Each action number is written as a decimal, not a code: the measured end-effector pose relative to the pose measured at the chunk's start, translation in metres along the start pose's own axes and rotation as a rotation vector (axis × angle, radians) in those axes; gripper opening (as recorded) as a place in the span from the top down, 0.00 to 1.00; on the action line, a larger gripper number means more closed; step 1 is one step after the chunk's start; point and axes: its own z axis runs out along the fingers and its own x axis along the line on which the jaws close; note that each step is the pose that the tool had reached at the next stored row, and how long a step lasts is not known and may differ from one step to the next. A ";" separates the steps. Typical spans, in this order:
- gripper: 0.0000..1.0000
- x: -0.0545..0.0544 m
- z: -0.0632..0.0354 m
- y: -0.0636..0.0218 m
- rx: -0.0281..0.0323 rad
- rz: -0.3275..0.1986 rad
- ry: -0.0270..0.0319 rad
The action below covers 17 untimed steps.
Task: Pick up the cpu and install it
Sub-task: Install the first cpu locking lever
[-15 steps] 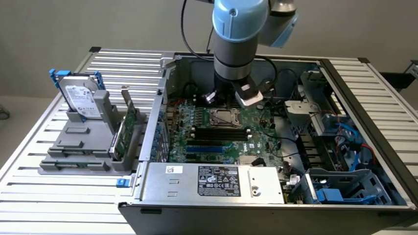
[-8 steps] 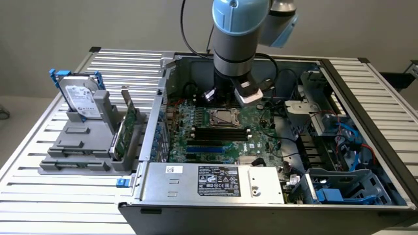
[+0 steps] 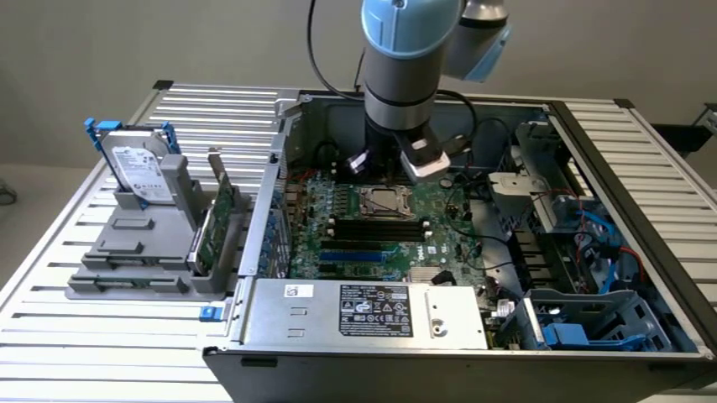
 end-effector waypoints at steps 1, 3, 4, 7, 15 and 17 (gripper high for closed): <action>0.89 -0.001 -0.0003 0.0002 -0.0006 0.000 -0.0007; 0.89 -0.003 -0.0009 0.0008 -0.0021 0.000 -0.0029; 0.89 -0.004 -0.0013 0.0013 -0.0023 0.001 -0.0039; 0.89 -0.005 -0.0026 0.0030 -0.0024 0.003 -0.0081; 0.89 -0.007 -0.0057 0.0081 -0.0045 0.013 -0.0235; 0.89 -0.008 -0.0065 0.0097 -0.0050 0.016 -0.0285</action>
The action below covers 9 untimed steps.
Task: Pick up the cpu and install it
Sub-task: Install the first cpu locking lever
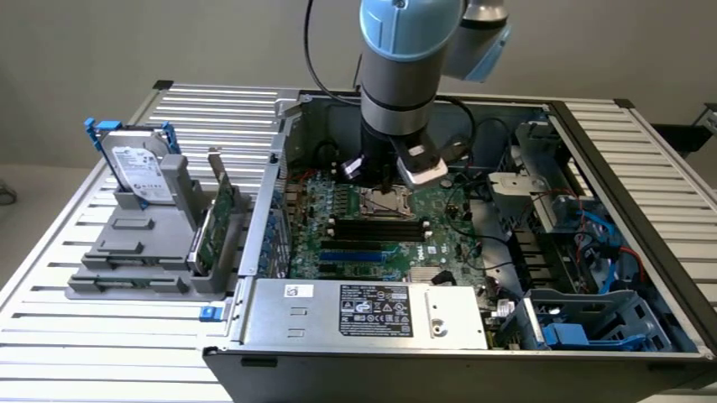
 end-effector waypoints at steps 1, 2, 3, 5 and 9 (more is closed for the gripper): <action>0.89 0.000 -0.0005 0.0010 0.0001 0.001 -0.0025; 0.89 -0.001 -0.0012 0.0022 0.0003 0.003 -0.0048; 0.89 -0.001 -0.0019 0.0035 0.0007 0.004 -0.0071; 0.89 -0.003 -0.0033 0.0062 0.0015 0.006 -0.0123; 0.89 -0.005 -0.0057 0.0120 0.0021 0.010 -0.0254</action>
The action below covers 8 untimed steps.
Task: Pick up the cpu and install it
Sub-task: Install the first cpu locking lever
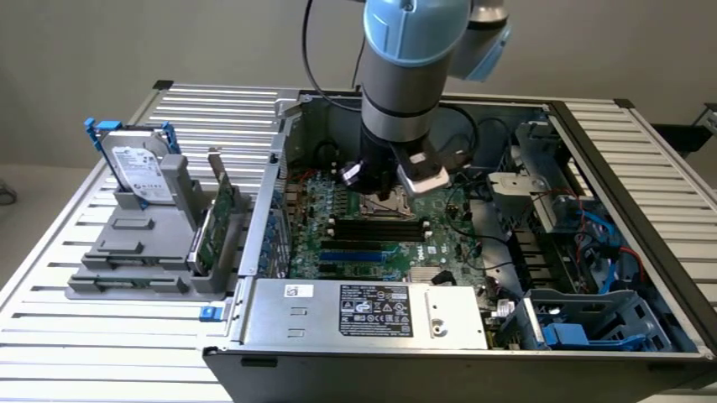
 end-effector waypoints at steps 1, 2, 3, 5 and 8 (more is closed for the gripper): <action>0.89 -0.001 -0.0004 0.0012 -0.0001 0.001 -0.0039; 0.89 -0.001 -0.0008 0.0025 -0.0001 0.002 -0.0092; 0.89 -0.002 -0.0011 0.0034 0.0004 0.004 -0.0146; 0.89 -0.003 -0.0016 0.0046 0.0019 0.007 -0.0264; 0.89 -0.007 -0.0019 0.0058 0.0087 0.013 -0.0446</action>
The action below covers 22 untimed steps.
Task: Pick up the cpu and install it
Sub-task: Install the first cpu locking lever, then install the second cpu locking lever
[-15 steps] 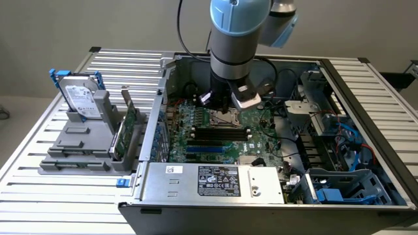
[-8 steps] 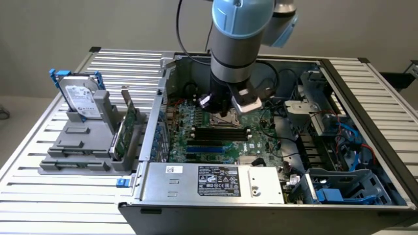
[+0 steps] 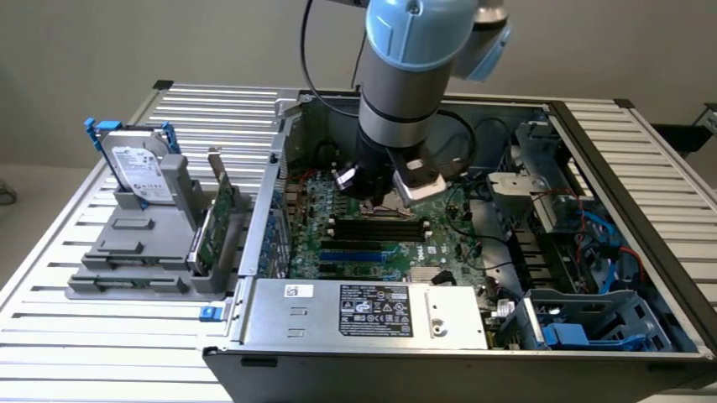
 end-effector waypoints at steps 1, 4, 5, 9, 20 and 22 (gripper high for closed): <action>0.89 -0.002 0.0002 0.0001 0.0025 0.002 -0.0061; 0.89 -0.007 0.0010 -0.0005 0.0061 0.004 -0.0145; 0.89 -0.009 0.0012 -0.0009 0.0063 0.005 -0.0150; 0.89 -0.014 0.0012 -0.0014 0.0064 0.005 -0.0151; 0.89 -0.020 -0.0057 0.0069 0.0360 0.000 0.0063; 0.89 -0.020 -0.0057 0.0068 0.0441 -0.003 0.0219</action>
